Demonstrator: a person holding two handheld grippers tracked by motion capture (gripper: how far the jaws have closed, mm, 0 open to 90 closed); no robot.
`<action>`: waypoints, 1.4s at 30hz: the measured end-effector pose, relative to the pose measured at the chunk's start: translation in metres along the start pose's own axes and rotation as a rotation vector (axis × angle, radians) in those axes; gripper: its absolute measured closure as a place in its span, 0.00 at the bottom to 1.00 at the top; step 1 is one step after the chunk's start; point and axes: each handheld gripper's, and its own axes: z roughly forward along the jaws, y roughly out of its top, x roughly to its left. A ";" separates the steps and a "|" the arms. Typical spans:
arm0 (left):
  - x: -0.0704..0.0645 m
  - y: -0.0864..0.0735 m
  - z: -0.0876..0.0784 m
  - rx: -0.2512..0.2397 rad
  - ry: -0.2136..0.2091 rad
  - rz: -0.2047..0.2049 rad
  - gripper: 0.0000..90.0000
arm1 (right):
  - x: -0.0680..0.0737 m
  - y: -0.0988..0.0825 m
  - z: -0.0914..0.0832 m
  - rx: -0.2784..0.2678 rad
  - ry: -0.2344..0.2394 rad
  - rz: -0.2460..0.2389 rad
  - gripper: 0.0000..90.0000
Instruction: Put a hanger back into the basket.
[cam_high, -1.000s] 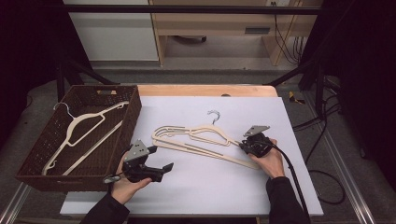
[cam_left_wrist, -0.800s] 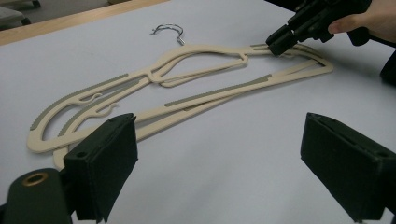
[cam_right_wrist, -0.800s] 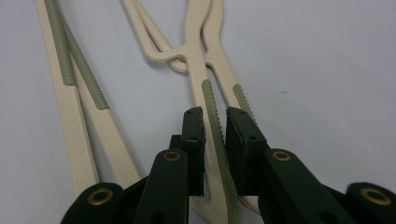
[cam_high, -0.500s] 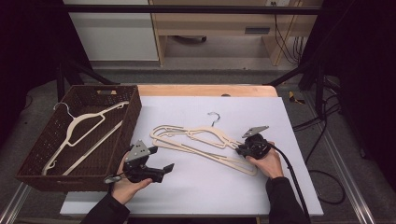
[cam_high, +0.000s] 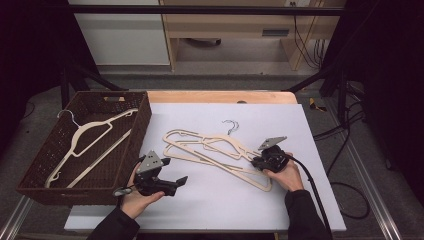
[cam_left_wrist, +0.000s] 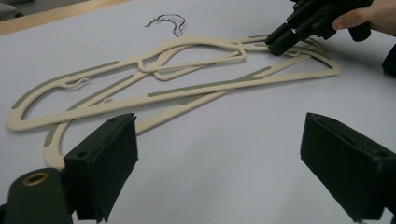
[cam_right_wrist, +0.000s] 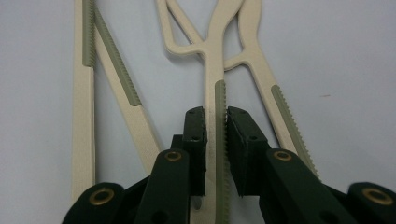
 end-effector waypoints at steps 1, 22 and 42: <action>0.000 0.000 0.000 -0.002 0.000 -0.001 0.12 | 0.000 0.000 0.001 -0.004 -0.005 -0.008 0.87; 0.016 0.053 0.058 0.068 0.020 0.006 0.15 | 0.022 0.007 -0.035 -0.110 -0.016 -0.197 0.89; 0.056 0.065 0.136 0.219 0.054 0.085 0.45 | 0.030 0.016 -0.047 -0.140 -0.014 -0.221 0.89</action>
